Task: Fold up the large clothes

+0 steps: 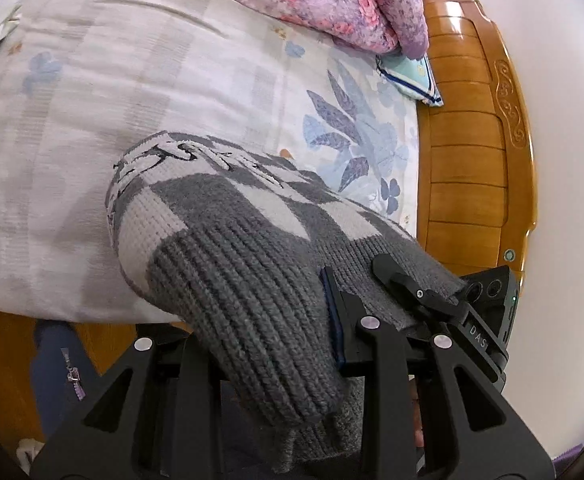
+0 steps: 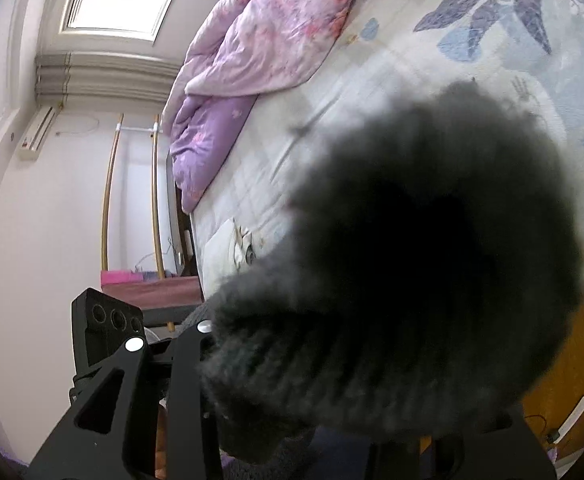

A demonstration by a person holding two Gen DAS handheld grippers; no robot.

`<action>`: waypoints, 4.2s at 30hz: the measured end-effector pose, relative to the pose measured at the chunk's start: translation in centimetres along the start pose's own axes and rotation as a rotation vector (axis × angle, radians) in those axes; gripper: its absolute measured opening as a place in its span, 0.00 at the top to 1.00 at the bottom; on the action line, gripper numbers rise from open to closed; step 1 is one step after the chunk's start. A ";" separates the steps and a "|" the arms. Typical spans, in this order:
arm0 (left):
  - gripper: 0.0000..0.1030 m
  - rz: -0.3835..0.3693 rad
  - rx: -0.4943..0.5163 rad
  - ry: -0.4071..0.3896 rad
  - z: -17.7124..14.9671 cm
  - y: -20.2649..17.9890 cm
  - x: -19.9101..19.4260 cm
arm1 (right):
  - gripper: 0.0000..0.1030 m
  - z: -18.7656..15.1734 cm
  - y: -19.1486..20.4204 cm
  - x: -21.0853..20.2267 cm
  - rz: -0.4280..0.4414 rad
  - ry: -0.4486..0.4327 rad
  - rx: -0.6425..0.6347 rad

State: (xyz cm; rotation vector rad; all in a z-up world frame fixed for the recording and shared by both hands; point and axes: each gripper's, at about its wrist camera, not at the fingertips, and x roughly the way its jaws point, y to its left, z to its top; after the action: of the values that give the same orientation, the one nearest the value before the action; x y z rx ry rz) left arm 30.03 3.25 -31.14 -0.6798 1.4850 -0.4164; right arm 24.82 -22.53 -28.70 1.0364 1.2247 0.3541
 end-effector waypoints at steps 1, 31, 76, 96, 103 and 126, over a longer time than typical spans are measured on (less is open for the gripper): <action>0.74 -0.006 -0.004 -0.005 0.1 0.7 -0.6 | 0.67 -0.4 0.8 0.6 -0.008 0.005 -0.012; 0.74 -0.096 0.214 -0.175 18.1 26.6 -36.7 | 0.67 -8.7 36.4 29.9 0.021 -0.071 -0.245; 0.27 0.606 -0.024 -0.423 15.9 46.3 -37.7 | 0.56 -11.2 27.3 46.0 -0.267 0.140 -0.329; 0.25 0.761 0.029 -0.153 17.7 51.3 -24.5 | 0.90 -10.0 20.1 59.4 -0.466 0.419 -0.311; 0.23 0.780 0.058 -0.157 18.2 51.0 -24.1 | 0.91 -9.4 20.1 60.5 -0.500 0.447 -0.335; 0.08 0.598 0.161 -0.348 13.5 32.3 -32.5 | 0.21 -11.2 30.1 40.2 -0.522 0.120 -0.563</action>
State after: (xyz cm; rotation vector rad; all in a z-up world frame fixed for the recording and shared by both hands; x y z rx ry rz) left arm 36.32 50.51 -27.69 -0.1461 1.2315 0.0455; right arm 37.85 27.24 -28.38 0.2009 1.3458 0.3251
